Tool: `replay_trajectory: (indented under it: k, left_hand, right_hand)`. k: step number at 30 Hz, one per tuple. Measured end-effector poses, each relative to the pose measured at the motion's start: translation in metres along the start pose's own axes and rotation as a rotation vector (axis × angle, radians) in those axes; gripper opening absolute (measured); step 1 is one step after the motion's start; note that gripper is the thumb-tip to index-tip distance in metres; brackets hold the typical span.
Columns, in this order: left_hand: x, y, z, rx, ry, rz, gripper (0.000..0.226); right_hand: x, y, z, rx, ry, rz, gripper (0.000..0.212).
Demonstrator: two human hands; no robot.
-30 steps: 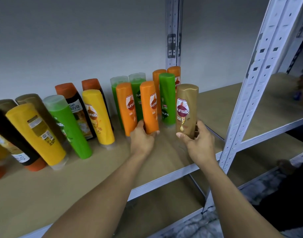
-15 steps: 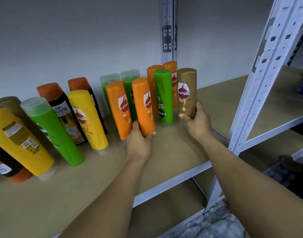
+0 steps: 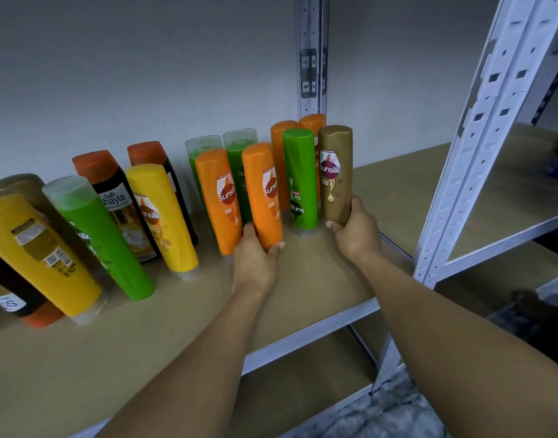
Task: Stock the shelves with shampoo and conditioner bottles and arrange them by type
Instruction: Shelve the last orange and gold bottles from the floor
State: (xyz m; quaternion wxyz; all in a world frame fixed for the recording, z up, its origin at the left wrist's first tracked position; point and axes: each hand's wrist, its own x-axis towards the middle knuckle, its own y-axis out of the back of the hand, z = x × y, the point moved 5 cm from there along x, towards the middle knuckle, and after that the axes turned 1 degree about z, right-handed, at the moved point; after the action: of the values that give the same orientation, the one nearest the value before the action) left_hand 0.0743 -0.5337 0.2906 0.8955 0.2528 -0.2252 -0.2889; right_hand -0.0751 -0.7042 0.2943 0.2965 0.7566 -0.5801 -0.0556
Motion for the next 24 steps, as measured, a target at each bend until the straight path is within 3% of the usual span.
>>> replay_trajectory:
  k: [5, 8, 13, 18, 21, 24]
  left_hand:
    - [-0.012, 0.004, -0.002, 0.066, -0.036, -0.05, 0.064]
    - [-0.035, 0.014, -0.004, 0.146, -0.063, -0.126, 0.07]
    - [-0.094, 0.051, -0.011, 0.263, -0.193, -0.263, 0.052]
    - [-0.166, 0.112, -0.038, 0.321, -0.294, -0.364, 0.063]
    - [-0.211, 0.151, -0.057, 0.37, -0.28, -0.364, 0.055]
    - [-0.259, 0.188, -0.078, 0.379, -0.157, -0.36, 0.051]
  right_hand:
    - [-0.045, 0.002, -0.003, -0.317, -0.041, -0.049, 0.06]
    - [-0.085, 0.007, -0.012, -0.47, 0.054, -0.142, 0.058]
    - [-0.154, 0.012, -0.03, -0.479, 0.219, -0.342, 0.06]
    - [-0.231, 0.007, -0.052, -0.416, 0.377, -0.476, 0.062]
    - [-0.275, 0.0, -0.063, -0.392, 0.391, -0.569, 0.069]
    - [-0.316, -0.005, -0.075, -0.365, 0.386, -0.685, 0.072]
